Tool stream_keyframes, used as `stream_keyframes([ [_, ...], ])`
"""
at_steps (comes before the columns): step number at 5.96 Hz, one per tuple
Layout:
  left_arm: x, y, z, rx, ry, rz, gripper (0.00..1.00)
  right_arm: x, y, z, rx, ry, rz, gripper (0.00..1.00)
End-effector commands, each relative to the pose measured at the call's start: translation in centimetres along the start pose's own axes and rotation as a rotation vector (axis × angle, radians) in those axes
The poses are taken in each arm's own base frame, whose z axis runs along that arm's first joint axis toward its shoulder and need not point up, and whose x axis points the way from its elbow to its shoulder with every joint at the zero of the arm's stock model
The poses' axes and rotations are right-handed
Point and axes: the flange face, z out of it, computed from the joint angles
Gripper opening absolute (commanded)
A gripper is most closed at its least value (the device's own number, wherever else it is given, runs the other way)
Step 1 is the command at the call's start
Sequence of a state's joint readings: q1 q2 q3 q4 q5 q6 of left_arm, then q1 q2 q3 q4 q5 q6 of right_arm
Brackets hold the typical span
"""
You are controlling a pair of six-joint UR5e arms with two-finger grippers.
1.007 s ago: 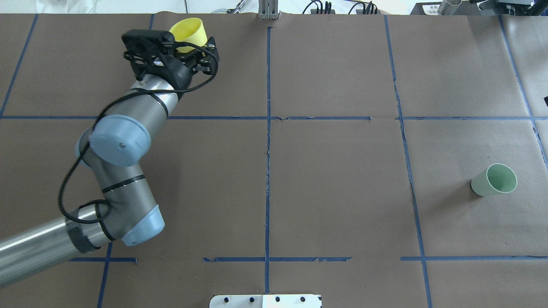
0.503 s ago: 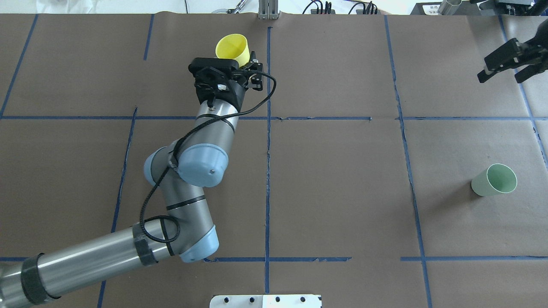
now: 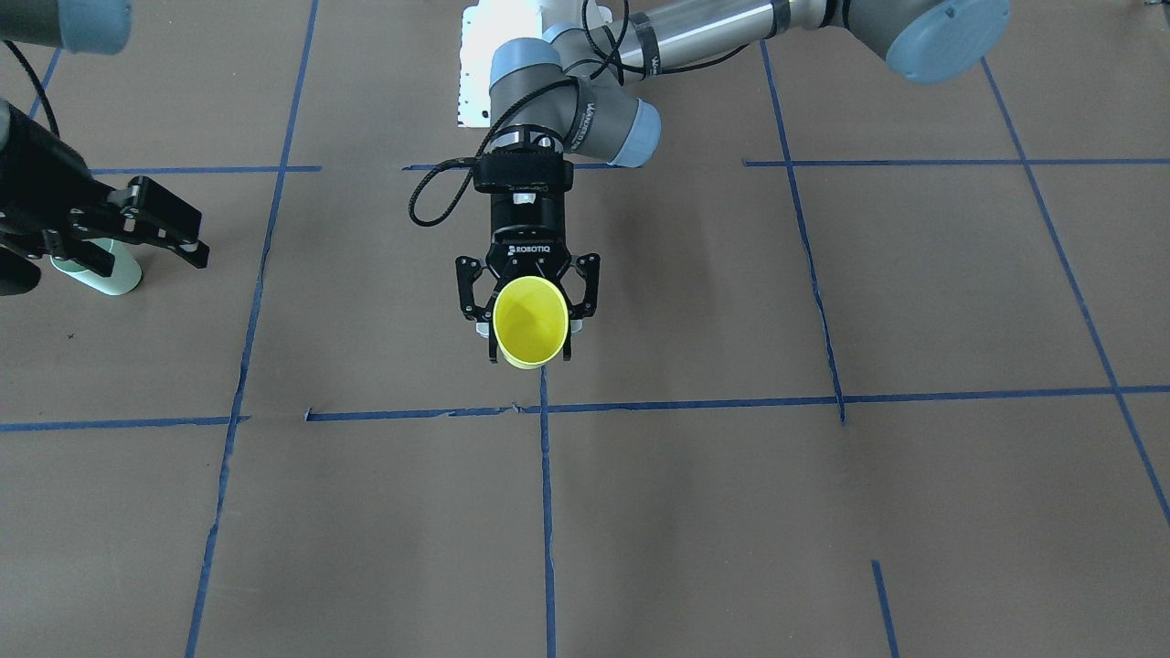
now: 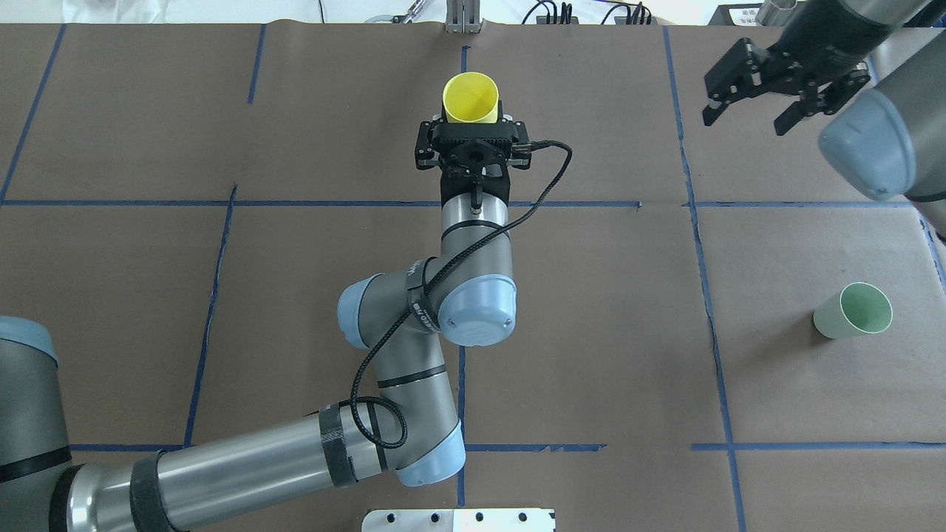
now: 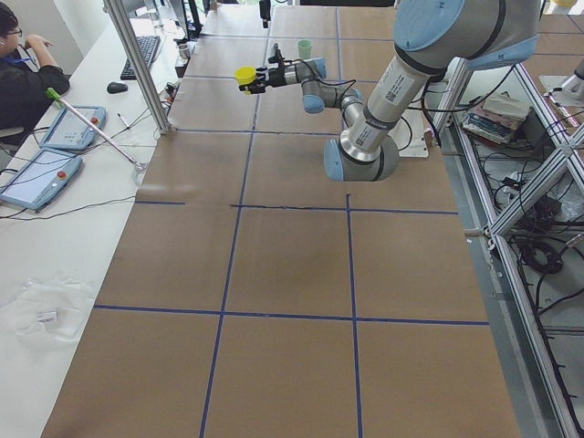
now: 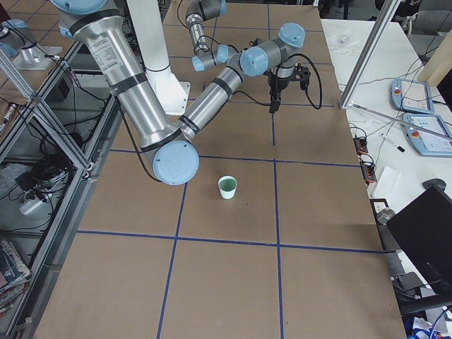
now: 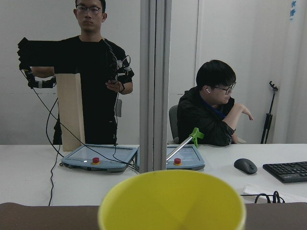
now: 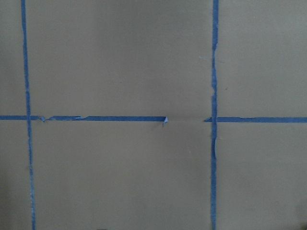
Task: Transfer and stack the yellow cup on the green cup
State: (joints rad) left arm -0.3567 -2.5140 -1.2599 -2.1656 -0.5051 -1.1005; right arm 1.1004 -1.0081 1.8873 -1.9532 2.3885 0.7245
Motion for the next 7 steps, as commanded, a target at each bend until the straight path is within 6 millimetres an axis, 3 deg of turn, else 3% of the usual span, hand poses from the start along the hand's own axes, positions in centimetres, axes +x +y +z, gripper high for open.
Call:
stream_keyframes([
  [1, 1.0, 0.9, -0.4, -0.002, -0.013, 0.003, 0.32, -8.4, -1.2, 1.5, 0.009, 0.025, 0.012, 1.0],
  [3, 1.0, 1.1, -0.5, -0.005, -0.012, -0.004, 0.33, -14.7, -3.2, 2.3, -0.011, 0.033, 0.007, 0.99],
  [5, 0.7, 1.4, -0.4, -0.006, -0.014, 0.0, 0.33, -22.1, -7.7, 2.5, -0.048, 0.062, 0.042, 0.98],
  [7, 0.9, 1.7, -0.8, -0.01, -0.01, 0.001, 0.33, -24.8, -8.5, 3.8, -0.08, 0.083, 0.05, 0.98],
])
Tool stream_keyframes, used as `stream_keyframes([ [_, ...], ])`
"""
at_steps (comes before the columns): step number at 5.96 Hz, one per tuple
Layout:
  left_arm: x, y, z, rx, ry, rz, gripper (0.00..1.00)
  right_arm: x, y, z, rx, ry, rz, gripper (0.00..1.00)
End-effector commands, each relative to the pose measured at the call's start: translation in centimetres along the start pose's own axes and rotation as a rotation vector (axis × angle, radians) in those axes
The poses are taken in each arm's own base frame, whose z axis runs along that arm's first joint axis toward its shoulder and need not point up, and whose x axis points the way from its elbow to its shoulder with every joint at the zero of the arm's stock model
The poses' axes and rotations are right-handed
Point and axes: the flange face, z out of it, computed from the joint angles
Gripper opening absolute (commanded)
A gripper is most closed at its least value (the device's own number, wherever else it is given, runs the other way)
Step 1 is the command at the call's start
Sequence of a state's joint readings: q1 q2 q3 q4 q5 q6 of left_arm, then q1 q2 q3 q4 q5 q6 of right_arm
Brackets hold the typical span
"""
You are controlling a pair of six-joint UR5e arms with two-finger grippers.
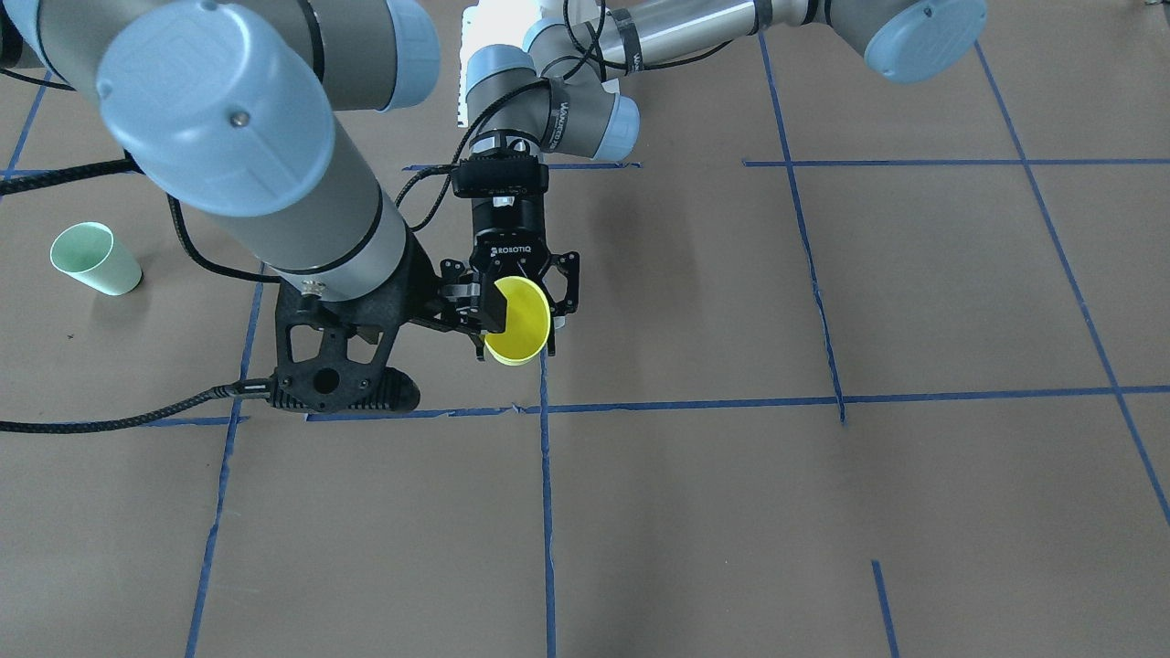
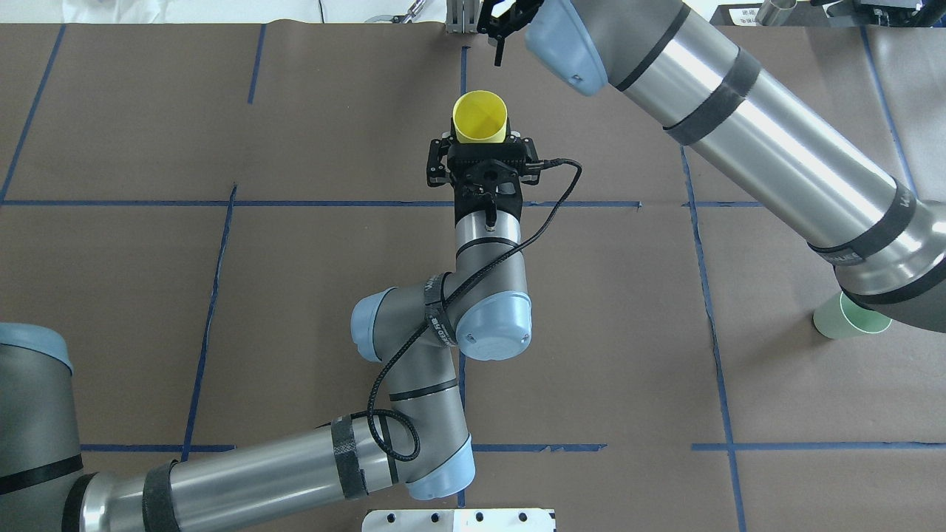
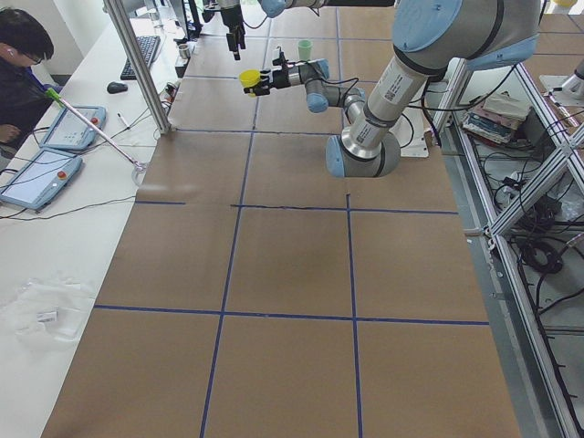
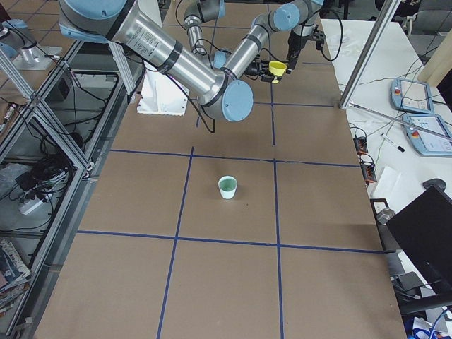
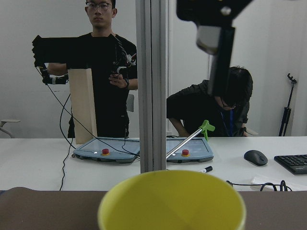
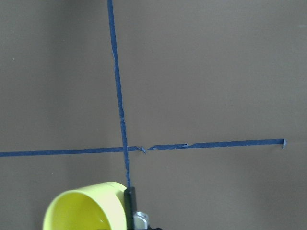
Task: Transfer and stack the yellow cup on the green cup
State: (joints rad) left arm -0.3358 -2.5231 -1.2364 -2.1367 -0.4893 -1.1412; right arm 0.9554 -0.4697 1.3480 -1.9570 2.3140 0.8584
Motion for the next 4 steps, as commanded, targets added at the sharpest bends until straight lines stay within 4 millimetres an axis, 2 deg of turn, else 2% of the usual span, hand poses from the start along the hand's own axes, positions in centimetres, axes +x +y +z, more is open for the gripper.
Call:
stream_keyframes([
  [1, -0.5, 0.6, 0.1, -0.005, -0.001, 0.005, 0.33, -2.8, -0.8, 0.4, -0.027, 0.027, -0.001, 0.96],
  [2, -0.5, 0.6, 0.1, -0.005, -0.001, 0.005, 0.33, -3.4, -0.7, 1.0, -0.015, 0.071, -0.06, 0.94],
  [3, -0.5, 0.6, 0.1, -0.005, 0.0, 0.004, 0.33, -4.5, 0.6, 1.5, -0.045, 0.141, -0.131, 0.94],
  [4, -0.4, 0.4, 0.0, -0.005, 0.002, 0.0, 0.33, -5.8, 2.4, 4.2, -0.058, 0.182, -0.173, 0.93],
])
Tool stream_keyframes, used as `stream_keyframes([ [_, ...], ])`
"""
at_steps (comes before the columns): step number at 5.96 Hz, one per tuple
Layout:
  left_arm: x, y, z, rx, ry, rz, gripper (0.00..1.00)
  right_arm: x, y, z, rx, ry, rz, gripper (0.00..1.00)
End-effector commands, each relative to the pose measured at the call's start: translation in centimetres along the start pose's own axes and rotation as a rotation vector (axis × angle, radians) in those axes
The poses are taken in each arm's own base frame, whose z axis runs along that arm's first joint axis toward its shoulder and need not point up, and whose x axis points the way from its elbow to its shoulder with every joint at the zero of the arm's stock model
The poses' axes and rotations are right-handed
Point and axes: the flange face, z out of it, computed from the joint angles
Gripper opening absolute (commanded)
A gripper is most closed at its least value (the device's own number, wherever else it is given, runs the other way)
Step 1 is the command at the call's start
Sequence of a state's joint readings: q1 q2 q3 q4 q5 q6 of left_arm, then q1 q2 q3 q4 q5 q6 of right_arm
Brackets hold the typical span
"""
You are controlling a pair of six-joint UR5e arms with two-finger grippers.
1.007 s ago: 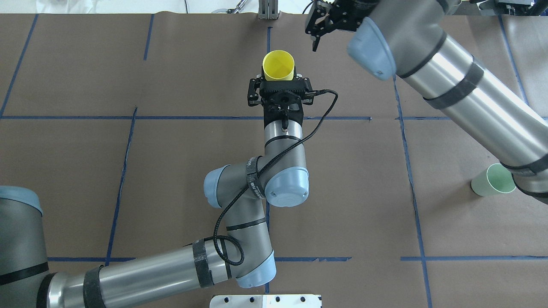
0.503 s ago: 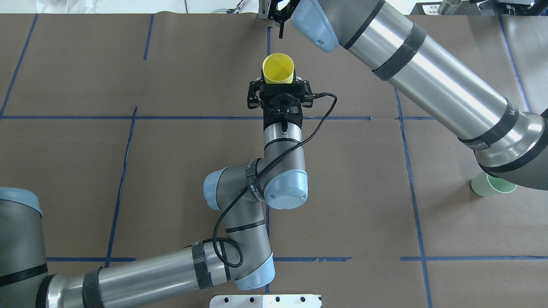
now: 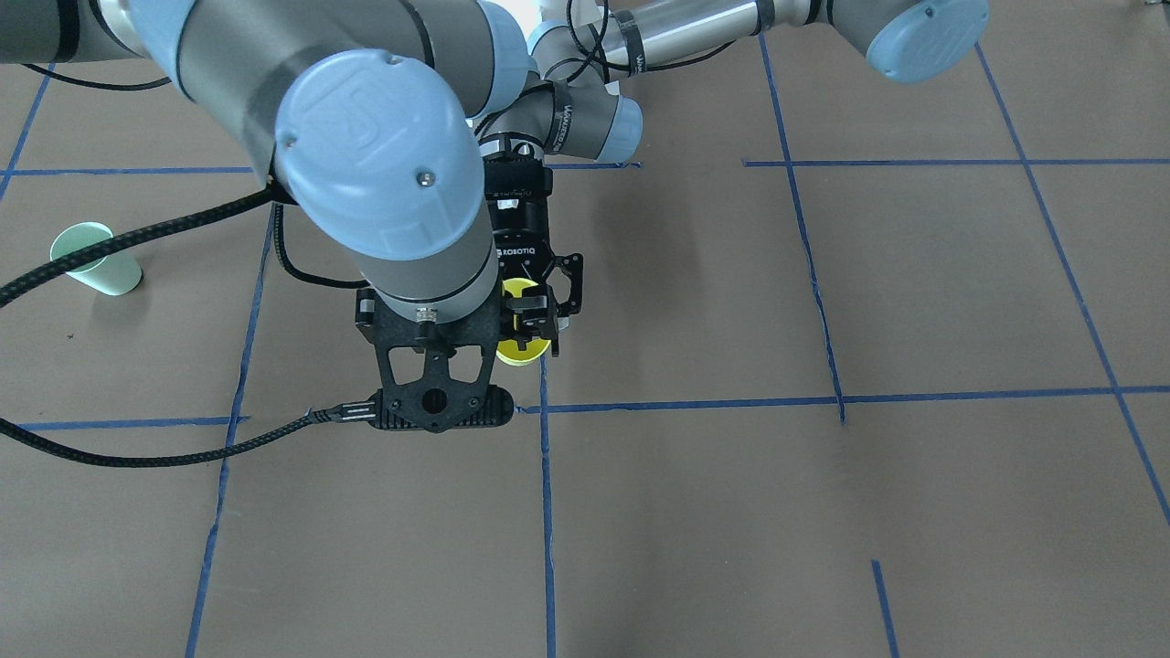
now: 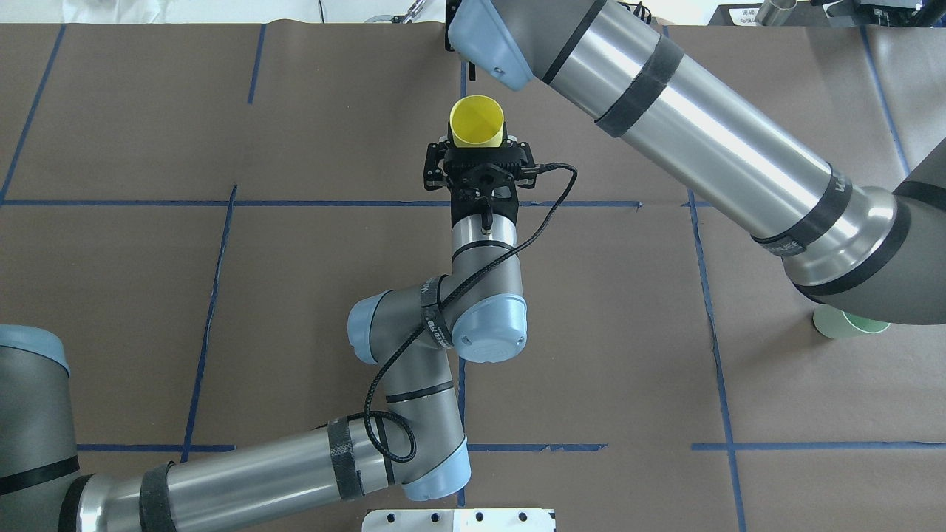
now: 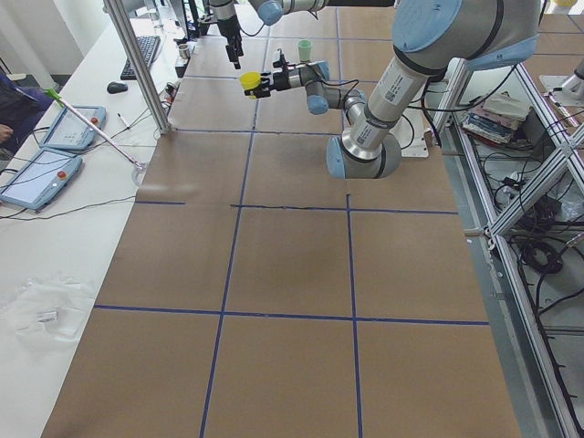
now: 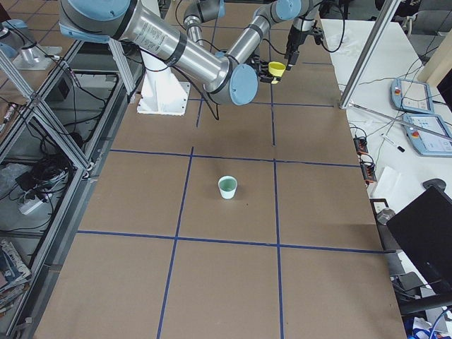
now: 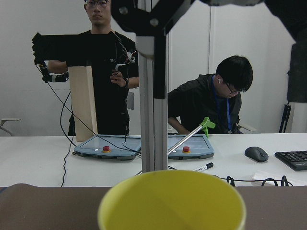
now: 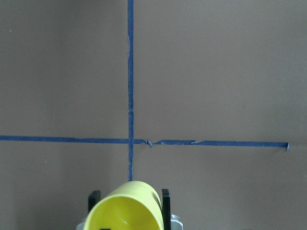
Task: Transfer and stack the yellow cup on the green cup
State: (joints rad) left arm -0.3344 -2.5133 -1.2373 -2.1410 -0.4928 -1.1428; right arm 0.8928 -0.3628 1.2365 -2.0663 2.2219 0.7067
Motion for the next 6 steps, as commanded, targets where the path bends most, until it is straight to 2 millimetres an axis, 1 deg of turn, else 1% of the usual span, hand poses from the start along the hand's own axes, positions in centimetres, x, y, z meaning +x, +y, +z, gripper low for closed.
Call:
stream_keyframes([
  [1, 0.1, -0.1, -0.1, -0.003, 0.004, -0.004, 0.33, -2.0, 1.8, 3.0, -0.024, 0.058, -0.06, 0.92],
  [2, 0.0, 0.0, 0.0, -0.003, 0.003, -0.003, 0.33, -1.7, 1.9, 3.7, -0.029, 0.061, -0.061, 0.91],
  [3, 0.0, 0.0, 0.0, -0.003, 0.003, -0.003, 0.33, -1.5, 1.8, 3.7, -0.028, 0.063, -0.059, 0.85],
  [4, -0.1, 0.1, 0.0, -0.005, 0.003, -0.002, 0.33, -1.2, 1.7, 4.1, -0.033, 0.065, -0.06, 0.75],
  [5, -0.2, 0.2, 0.0, -0.005, 0.002, 0.001, 0.33, -1.3, 1.7, 3.9, -0.032, 0.061, -0.063, 0.62],
  [6, -0.2, 0.2, 0.0, -0.005, 0.003, 0.0, 0.33, -1.2, 1.7, 3.9, -0.031, 0.059, -0.062, 0.55],
])
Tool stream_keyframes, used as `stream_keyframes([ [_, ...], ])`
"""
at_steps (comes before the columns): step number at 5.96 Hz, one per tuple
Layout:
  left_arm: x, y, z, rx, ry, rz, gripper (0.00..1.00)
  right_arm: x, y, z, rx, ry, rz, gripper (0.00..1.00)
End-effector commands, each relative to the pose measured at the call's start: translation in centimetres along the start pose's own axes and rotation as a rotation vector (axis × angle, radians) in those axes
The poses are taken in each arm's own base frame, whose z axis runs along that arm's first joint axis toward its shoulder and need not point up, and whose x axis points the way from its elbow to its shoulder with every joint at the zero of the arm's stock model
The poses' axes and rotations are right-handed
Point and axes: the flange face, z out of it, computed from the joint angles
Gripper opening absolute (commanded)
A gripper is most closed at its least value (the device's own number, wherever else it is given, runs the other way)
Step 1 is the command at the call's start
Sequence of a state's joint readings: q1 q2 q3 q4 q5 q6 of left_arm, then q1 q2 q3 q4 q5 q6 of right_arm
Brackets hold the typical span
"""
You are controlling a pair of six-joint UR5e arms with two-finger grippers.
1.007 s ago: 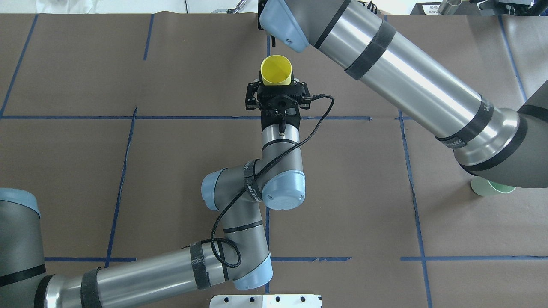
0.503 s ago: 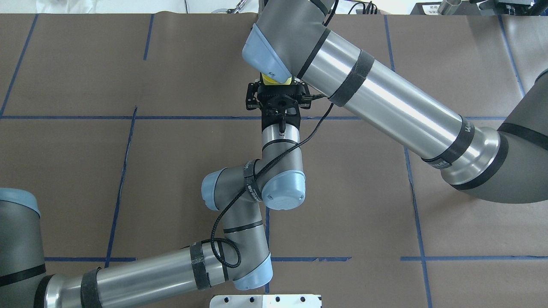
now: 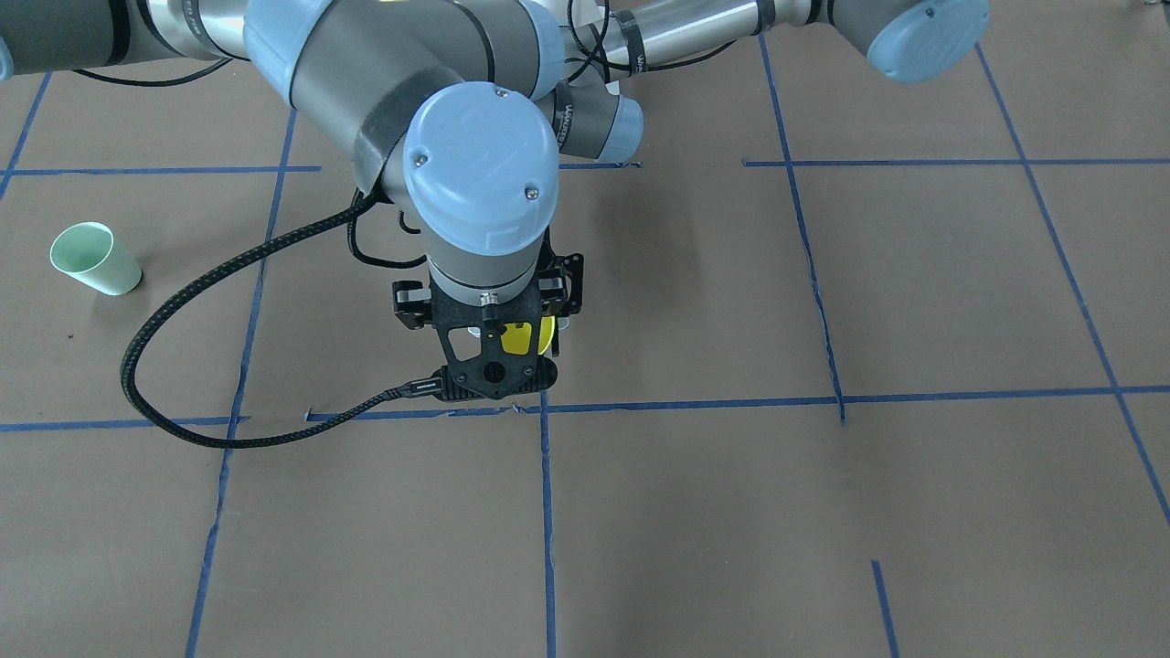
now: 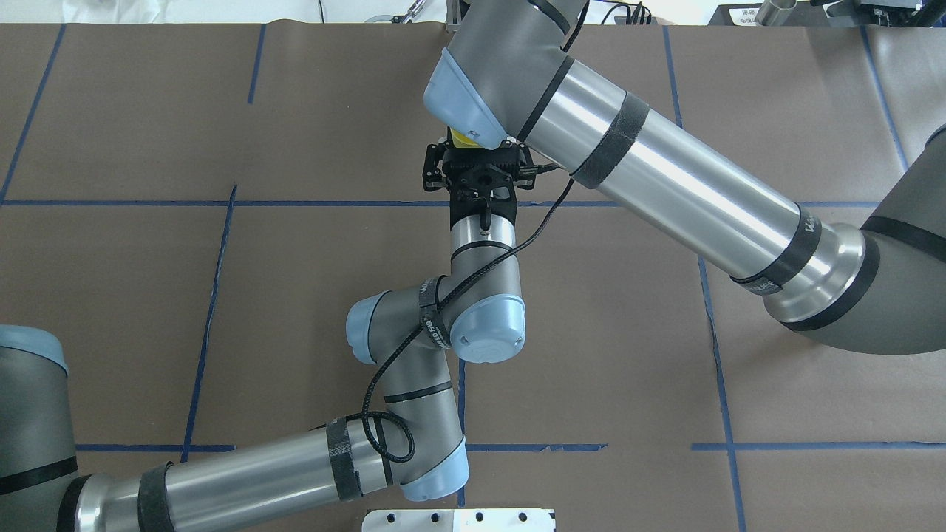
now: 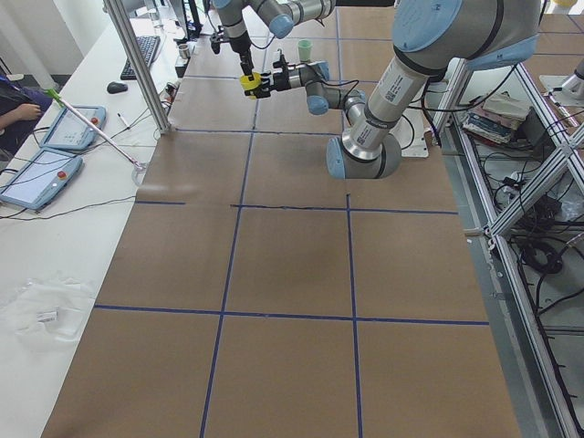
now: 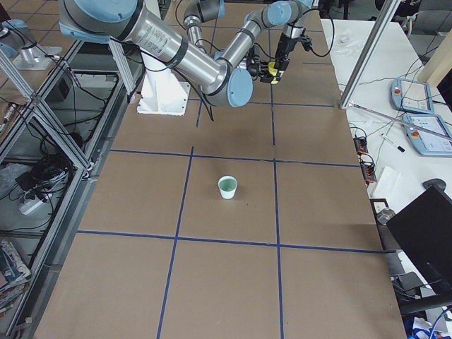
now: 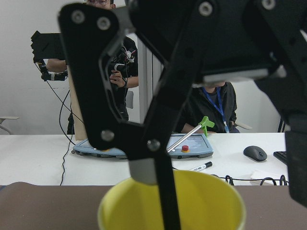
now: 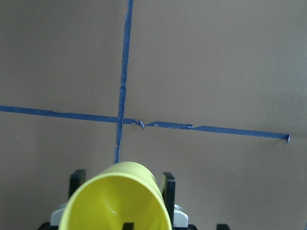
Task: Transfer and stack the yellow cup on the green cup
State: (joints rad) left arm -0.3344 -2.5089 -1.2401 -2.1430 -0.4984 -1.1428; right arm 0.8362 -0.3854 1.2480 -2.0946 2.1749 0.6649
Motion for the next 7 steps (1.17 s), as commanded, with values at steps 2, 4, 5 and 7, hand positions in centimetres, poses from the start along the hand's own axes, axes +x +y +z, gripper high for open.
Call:
stream_keyframes([
  [2, 0.0, -0.1, -0.1, -0.001, 0.002, -0.001, 0.33, 0.1, -0.1, -0.1, 0.004, -0.006, -0.004, 0.49],
  [4, 0.0, -0.1, -0.1, -0.001, 0.002, 0.0, 0.33, 0.1, -0.2, -0.1, 0.015, -0.018, -0.011, 0.14],
  [5, 0.0, -0.1, -0.1, -0.002, 0.003, 0.006, 0.38, 0.3, -0.3, -0.3, 0.016, -0.019, -0.009, 0.0],
  [7, -1.0, 0.8, 0.3, -0.004, -0.007, 0.027, 1.0, 0.7, -0.6, -1.0, 0.022, -0.025, 0.003, 0.0],
])
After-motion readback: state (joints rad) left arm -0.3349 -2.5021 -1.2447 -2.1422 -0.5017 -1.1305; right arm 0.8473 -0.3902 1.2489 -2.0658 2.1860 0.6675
